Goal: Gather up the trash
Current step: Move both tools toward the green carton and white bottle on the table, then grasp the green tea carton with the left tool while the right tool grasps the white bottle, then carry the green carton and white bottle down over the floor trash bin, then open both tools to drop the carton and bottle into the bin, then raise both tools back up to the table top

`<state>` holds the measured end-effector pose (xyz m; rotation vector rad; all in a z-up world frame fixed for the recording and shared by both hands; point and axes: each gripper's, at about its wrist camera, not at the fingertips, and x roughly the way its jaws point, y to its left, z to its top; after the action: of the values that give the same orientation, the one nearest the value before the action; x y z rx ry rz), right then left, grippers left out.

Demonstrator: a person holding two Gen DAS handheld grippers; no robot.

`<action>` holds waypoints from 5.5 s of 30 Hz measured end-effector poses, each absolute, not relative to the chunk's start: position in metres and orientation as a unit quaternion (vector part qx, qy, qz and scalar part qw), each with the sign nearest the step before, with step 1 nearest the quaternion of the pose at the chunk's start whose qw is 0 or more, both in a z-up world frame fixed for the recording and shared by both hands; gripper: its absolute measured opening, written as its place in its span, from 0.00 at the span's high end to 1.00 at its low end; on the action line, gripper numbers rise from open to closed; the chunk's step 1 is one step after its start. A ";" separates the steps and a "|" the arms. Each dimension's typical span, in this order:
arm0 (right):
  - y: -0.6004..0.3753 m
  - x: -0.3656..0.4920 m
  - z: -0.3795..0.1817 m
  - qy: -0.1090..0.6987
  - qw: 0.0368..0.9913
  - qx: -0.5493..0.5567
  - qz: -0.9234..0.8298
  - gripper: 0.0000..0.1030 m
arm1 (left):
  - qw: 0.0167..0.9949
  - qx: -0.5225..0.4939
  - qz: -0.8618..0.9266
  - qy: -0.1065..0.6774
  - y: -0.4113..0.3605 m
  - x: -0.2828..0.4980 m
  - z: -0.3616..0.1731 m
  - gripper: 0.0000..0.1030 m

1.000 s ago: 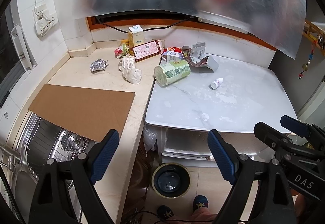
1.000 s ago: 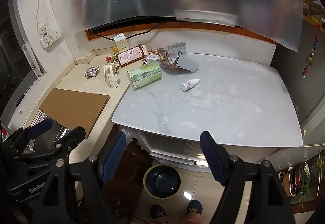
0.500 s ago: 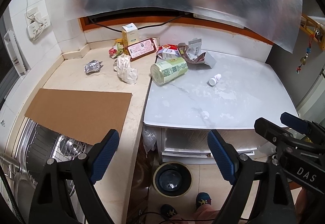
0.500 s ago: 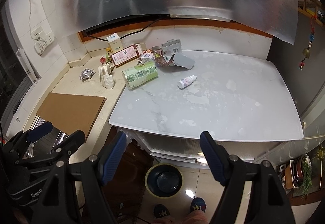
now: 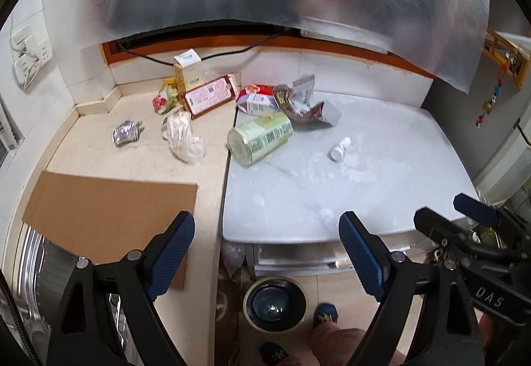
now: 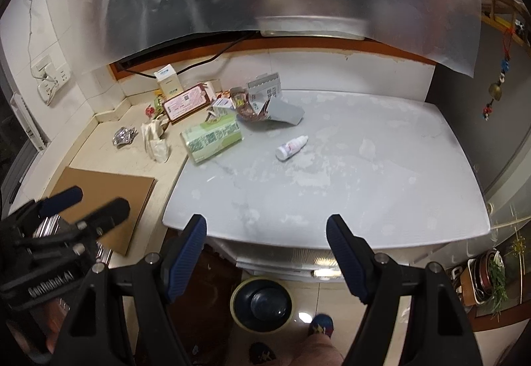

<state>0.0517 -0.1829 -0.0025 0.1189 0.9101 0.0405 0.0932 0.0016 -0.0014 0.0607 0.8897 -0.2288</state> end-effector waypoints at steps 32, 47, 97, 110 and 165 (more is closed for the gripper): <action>-0.237 0.278 -0.140 0.570 0.813 0.112 0.043 0.35 | 0.807 0.194 -0.105 0.549 -0.085 0.342 -0.124 0.15; -0.222 0.279 -0.156 0.570 0.820 0.037 0.043 0.76 | 0.789 0.170 -0.075 0.585 -0.085 0.345 -0.146 0.23; -0.179 0.042 -0.102 0.550 0.828 0.053 0.100 0.76 | 0.820 -0.058 -0.143 0.552 -0.027 0.048 -0.115 0.38; -0.174 0.033 -0.222 0.607 0.774 0.033 0.175 0.76 | 0.807 -0.111 -0.023 0.580 -0.014 0.013 -0.226 0.37; -0.194 0.038 -0.345 0.622 0.762 0.049 0.173 0.57 | 0.788 -0.086 0.006 0.610 -0.035 0.022 -0.319 0.13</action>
<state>0.0383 -0.1943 -0.3445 0.1075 1.3522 0.3762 0.0224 -0.0350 -0.3189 -0.1858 1.3135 0.0138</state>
